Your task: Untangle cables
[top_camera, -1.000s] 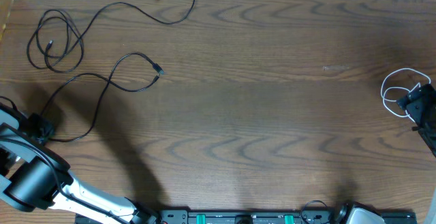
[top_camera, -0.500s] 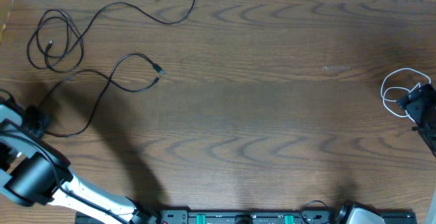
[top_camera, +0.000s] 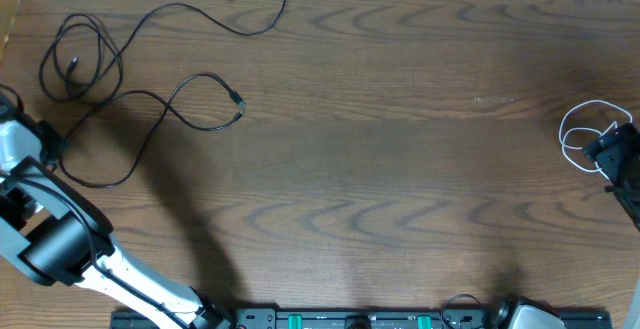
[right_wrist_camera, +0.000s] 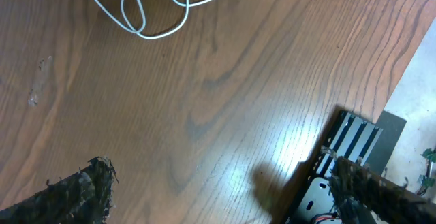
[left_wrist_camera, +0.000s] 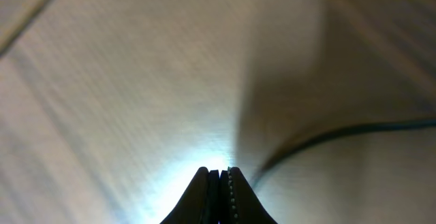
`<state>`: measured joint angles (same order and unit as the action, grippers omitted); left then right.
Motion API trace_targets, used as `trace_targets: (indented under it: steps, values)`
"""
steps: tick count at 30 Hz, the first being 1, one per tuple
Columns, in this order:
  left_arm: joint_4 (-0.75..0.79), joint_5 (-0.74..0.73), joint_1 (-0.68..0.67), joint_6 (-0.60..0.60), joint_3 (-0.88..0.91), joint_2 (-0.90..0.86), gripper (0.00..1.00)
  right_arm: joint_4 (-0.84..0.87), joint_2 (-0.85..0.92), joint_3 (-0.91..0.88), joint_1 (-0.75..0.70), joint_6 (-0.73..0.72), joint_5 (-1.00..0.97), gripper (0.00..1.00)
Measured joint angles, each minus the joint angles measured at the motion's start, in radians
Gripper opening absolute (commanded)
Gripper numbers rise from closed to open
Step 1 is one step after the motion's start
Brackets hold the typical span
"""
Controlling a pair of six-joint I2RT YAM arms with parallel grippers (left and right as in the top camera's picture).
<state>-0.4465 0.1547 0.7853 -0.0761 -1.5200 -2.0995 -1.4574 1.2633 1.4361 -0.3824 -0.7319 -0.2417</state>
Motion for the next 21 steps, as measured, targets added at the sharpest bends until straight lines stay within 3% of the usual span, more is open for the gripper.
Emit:
trace_targets:
  steps: [6,10,14,21]
  values:
    - [-0.016,0.042,0.012,-0.008,0.000,0.009,0.59,0.000,0.000,0.000,0.000,0.000,0.000,0.99]
    - [-0.026,0.009,-0.032,0.023,0.003,0.093,0.76,0.000,0.000,0.000,0.000,0.000,0.000,0.99]
    - [-0.017,-0.153,-0.104,0.111,0.002,0.280,0.88,0.000,0.000,0.000,0.000,0.000,0.000,0.99]
    - [-0.012,-0.473,-0.285,0.371,-0.018,0.512,0.91,0.000,0.000,0.000,0.000,0.000,0.000,0.99]
